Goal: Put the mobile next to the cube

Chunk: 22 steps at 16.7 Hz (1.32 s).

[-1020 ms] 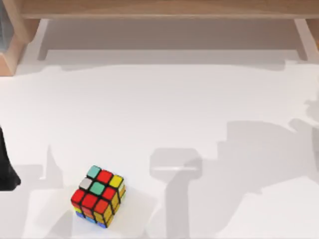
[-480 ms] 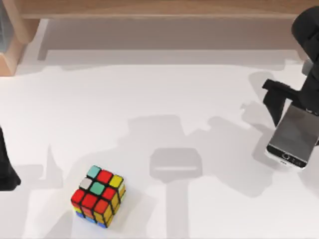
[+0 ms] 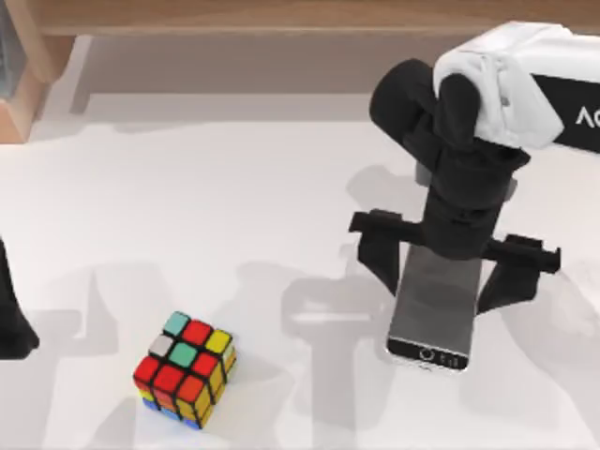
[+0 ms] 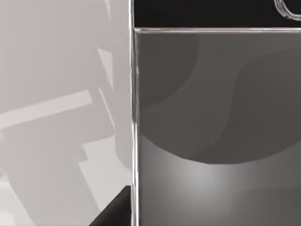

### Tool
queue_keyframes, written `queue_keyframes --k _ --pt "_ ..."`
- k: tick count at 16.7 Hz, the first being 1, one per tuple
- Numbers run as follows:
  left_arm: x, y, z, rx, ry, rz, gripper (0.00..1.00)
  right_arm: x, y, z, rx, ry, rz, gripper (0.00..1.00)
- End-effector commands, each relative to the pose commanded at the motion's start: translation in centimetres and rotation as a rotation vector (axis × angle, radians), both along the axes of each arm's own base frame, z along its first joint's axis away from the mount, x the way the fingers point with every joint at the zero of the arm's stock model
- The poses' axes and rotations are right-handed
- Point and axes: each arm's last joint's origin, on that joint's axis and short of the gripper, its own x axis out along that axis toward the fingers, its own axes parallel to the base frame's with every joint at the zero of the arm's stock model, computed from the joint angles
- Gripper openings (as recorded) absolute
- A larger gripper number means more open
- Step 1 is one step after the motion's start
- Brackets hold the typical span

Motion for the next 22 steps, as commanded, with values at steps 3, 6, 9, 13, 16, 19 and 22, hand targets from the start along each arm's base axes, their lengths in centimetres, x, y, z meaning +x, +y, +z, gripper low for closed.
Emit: queue_keyframes --k 3,6,9,13,16,19,22 --pt "0.0 0.0 0.0 0.0 0.0 0.0 1.0 -2.4 3.8 0.2 -0.002 -0.019 0.112 0.0" --pt "0.0 0.0 0.0 0.0 0.0 0.0 1.0 -4.5 6.6 0.6 0.001 -0.052 0.203 0.0" --pt "0.0 0.0 0.0 0.0 0.0 0.0 1.0 -5.9 8.3 1.1 0.008 -0.084 0.261 0.0" --pt "0.0 0.0 0.0 0.0 0.0 0.0 1.0 -6.4 8.8 1.3 0.011 -0.096 0.279 0.0" --pt "0.0 0.0 0.0 0.0 0.0 0.0 1.0 -6.3 8.7 1.2 0.01 -0.093 0.273 0.0" --pt "0.0 0.0 0.0 0.0 0.0 0.0 1.0 -6.0 8.5 1.2 0.009 -0.103 0.256 0.0" --pt "0.0 0.0 0.0 0.0 0.0 0.0 1.0 -5.2 8.0 1.2 0.011 -0.139 0.21 0.0"
